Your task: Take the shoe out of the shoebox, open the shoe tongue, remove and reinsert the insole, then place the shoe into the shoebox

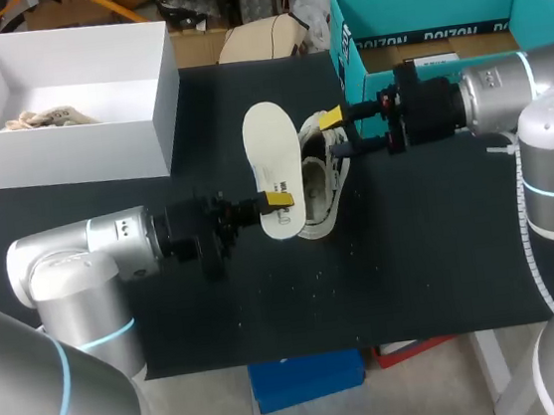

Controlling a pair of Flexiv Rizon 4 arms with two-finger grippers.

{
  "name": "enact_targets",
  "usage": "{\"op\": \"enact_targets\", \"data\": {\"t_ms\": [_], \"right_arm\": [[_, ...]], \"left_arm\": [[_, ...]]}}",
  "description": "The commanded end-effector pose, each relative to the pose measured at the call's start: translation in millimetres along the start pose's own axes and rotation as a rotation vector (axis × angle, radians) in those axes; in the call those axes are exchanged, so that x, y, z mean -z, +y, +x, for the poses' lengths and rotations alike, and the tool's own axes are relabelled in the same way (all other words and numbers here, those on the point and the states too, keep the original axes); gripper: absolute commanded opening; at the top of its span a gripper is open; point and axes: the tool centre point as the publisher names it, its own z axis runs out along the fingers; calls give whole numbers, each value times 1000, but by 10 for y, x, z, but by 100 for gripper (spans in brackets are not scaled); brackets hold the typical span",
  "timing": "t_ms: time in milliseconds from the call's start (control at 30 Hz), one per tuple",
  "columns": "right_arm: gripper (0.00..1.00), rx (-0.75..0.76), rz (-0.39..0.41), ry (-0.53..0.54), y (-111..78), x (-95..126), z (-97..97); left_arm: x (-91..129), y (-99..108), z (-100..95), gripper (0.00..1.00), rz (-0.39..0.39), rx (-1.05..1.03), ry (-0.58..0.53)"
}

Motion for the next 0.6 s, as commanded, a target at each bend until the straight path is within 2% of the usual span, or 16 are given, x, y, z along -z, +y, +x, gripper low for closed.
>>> {"op": "enact_targets", "data": {"t_ms": [33, 167, 300, 467, 600], "right_arm": [[83, -1, 30, -4, 32, -180, -38], [84, -4, 57, -5, -31, -321, -47], [75, -3, 63, 0, -62, -406, -50], [54, -4, 71, 11, -107, -516, -66], [55, -9, 80, 18, -134, -589, -91]], "left_arm": [[-9, -7, 1, 0, -1, -2, 2], [-9, -7, 1, 0, -1, -2, 2], [-9, -7, 1, 0, -1, -2, 2], [-9, -7, 1, 0, -1, -2, 2], [-9, -7, 1, 0, -1, -2, 2]]}}
